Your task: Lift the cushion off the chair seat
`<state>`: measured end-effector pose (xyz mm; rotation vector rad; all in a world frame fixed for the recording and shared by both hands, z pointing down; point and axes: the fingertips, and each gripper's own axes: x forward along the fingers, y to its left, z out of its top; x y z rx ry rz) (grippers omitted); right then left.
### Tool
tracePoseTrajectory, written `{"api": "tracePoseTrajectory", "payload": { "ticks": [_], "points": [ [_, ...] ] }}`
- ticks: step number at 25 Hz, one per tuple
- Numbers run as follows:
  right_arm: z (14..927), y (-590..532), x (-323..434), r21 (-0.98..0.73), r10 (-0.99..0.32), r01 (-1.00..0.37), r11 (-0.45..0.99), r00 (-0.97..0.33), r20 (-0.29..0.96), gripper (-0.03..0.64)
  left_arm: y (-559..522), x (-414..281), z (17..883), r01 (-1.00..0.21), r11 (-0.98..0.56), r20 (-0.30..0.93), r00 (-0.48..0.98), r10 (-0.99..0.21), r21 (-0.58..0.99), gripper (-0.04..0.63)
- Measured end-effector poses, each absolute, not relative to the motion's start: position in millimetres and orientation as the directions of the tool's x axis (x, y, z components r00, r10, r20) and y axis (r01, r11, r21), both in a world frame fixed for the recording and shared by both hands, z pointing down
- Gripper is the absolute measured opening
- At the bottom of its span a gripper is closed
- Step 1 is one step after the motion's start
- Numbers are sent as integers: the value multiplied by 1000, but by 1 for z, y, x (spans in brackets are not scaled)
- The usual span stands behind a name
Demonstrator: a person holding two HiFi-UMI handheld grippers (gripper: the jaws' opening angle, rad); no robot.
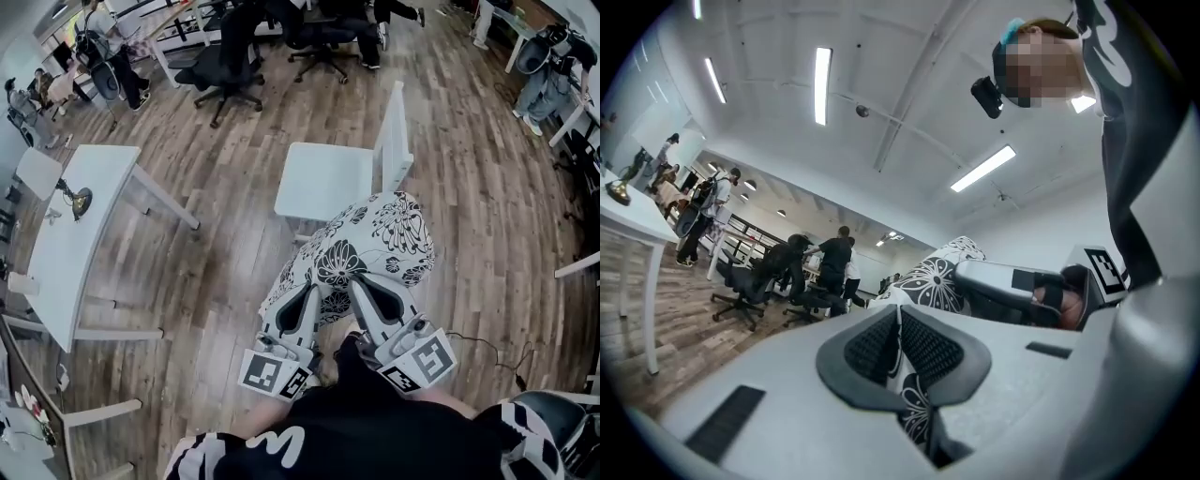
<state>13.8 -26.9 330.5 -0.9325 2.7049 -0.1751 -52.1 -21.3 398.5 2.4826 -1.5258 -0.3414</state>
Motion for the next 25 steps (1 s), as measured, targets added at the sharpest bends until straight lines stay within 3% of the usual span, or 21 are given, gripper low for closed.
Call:
{"api": "tracePoseTrajectory", "payload": {
  "ticks": [13,25],
  "points": [
    [291,77,-18,-176,-649,-626,760,-713,-266,21,71,-91,352,-834,-487,-119,473,-873,259,12],
    [316,156,-22,-171,-680,-661,730,-679,-277,21,151,-95,373,-806,-528,-143,508,-849,267,12]
  ]
}}
